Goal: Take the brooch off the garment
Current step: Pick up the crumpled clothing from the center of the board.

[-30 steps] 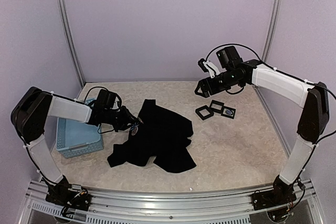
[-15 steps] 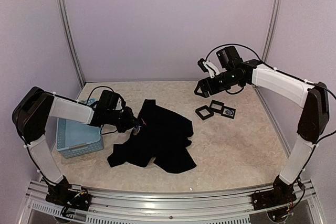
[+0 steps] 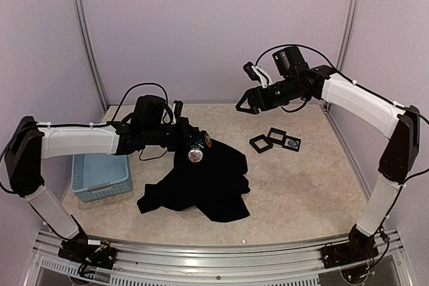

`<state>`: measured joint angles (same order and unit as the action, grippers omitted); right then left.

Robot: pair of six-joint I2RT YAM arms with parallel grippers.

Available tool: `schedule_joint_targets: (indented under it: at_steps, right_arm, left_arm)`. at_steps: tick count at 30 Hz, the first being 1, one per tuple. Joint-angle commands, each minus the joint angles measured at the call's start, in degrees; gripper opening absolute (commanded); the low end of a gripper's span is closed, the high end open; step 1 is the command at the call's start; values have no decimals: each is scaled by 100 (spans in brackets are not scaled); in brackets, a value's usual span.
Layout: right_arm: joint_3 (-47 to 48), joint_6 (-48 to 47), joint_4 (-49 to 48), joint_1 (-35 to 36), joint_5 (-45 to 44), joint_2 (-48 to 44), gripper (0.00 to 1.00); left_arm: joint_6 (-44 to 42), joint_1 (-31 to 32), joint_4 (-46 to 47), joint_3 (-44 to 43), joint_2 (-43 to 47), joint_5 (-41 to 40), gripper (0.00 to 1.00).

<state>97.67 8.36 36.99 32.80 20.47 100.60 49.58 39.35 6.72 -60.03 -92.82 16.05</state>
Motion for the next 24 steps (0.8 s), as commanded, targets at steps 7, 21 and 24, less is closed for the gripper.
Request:
schedule_joint_targets:
  at_steps: [7, 21, 24]
  right_arm:
    - [470, 999, 203, 575, 539, 519, 65]
    - [1050, 1117, 486, 1027, 534, 1217, 51]
    - [1175, 1145, 505, 1064, 593, 1371, 50]
  left_arm:
    - [189, 169, -1172, -747, 256, -628, 0]
    - [669, 230, -1536, -1218, -61, -447, 0]
    - [740, 226, -1537, -1225, -126, -444, 0]
